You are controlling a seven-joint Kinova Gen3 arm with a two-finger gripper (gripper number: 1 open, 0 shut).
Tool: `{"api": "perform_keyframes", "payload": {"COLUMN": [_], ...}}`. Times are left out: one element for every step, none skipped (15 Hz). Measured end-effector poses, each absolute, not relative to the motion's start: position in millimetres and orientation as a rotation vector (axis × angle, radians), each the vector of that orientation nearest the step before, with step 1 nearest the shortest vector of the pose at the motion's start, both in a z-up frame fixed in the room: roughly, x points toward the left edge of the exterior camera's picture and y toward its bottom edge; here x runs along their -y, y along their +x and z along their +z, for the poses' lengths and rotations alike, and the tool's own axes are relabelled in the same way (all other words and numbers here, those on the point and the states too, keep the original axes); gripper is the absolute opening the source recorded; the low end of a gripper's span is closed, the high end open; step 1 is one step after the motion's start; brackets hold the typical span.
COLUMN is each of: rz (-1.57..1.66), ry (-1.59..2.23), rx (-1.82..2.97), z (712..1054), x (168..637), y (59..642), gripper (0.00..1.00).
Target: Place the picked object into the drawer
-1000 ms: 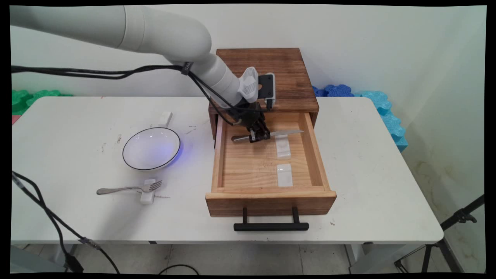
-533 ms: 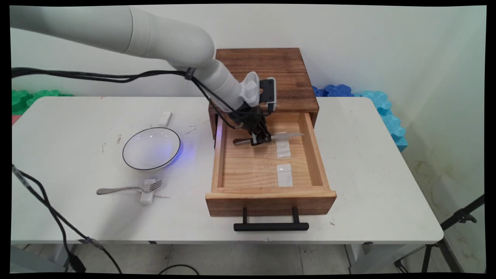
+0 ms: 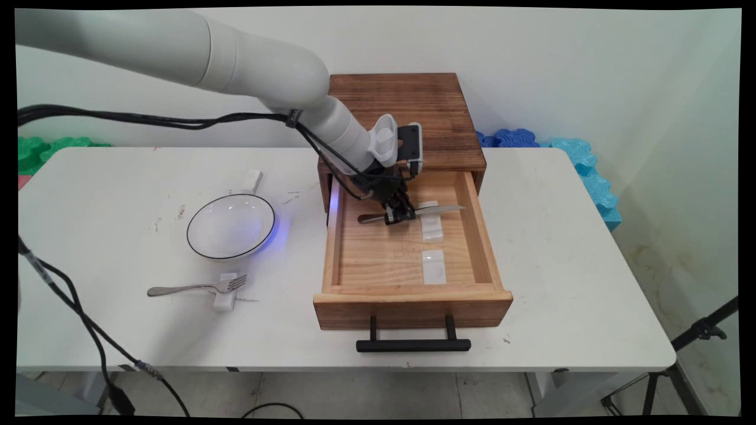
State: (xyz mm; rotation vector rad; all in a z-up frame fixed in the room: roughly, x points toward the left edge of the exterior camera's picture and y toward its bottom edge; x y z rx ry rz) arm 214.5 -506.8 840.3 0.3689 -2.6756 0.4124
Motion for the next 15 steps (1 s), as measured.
{"api": "perform_keyframes", "payload": {"rz": [0.411,0.41,0.409,0.409,0.409,0.409,0.408,0.407,0.407,0.406,0.406,0.406,0.405,0.405,0.404], "ry": [0.368,0.367,0.366,0.364,0.363,0.362,0.361,0.361,0.361,0.359,0.358,0.357,0.355,0.354,0.352], "rx": [2.674,2.672,2.67,2.668,2.666,2.664,2.662,2.66,2.659,2.657,2.655,2.654,2.652,2.65,2.649], "z": [838.9,837.6,836.5,835.2,834.1,833.2,832.2,831.2,830.5,829.8,829.3,828.8,828.5,828.1,827.9], "x": [507.3,507.8,508.2,508.7,509.4,510.0,510.6,511.0,511.3,511.6,511.7,511.7,511.7,511.6,511.5], "y": [214.2,213.9,213.6,213.4,213.1,212.9,212.6,212.3,212.3,211.7,211.4,211.0,210.6,210.3,209.7], "gripper": [0.0,0.0,0.0,0.0,0.0,0.0,0.0,0.0,1.0,1.0,1.0,1.0,1.0,1.0,1.0]}}
